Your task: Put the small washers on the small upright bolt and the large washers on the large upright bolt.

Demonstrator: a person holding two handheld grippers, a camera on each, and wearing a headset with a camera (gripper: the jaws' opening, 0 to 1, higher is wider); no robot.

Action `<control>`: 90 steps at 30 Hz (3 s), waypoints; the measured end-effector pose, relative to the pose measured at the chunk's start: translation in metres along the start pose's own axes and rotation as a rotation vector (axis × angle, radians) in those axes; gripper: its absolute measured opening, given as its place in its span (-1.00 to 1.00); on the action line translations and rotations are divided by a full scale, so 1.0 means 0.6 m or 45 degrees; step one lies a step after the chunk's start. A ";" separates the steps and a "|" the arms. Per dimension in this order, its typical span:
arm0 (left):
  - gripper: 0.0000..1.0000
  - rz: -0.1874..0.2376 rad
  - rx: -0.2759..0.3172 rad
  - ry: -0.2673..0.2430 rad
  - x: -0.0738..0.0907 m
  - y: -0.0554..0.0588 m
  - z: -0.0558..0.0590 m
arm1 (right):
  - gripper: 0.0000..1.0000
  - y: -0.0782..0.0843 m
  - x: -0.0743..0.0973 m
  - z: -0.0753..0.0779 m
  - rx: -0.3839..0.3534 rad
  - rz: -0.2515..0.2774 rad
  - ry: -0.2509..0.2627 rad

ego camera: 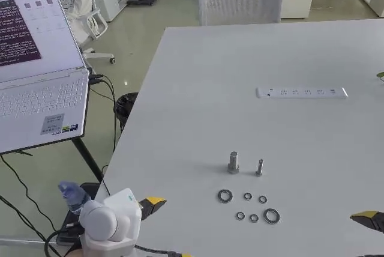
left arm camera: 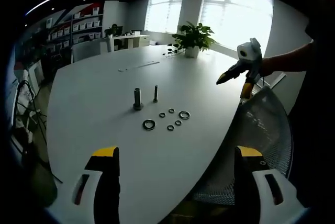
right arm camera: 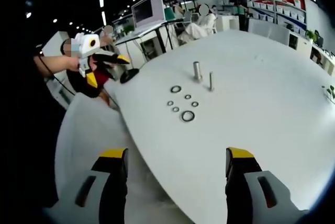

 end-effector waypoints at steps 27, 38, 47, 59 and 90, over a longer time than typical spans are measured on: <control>0.76 -0.023 0.005 0.028 -0.014 0.002 -0.005 | 0.26 -0.079 -0.074 0.017 0.163 -0.168 -0.046; 0.71 -0.044 -0.059 0.034 -0.016 -0.001 -0.008 | 0.11 -0.086 -0.115 0.021 0.240 -0.271 -0.098; 0.69 -0.056 -0.084 0.060 -0.020 -0.015 -0.007 | 0.05 -0.098 -0.141 0.035 0.247 -0.316 -0.119; 0.67 -0.061 -0.076 0.065 -0.023 -0.012 -0.009 | 0.04 -0.085 -0.178 0.050 0.299 -0.400 -0.148; 0.54 -0.085 -0.087 0.053 -0.034 0.005 -0.028 | -0.15 -0.067 -0.253 0.051 0.501 -0.616 -0.215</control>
Point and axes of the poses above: the centre of the closed fingertips' face, and the gripper's own axes: x roughly backward along the fingers, z roughly to its right, y roughly out of its underside, the point moved 7 cm from there along x, roughly backward along the fingers, and after that the axes turned 11 degrees about x, right-handed, at the moved point
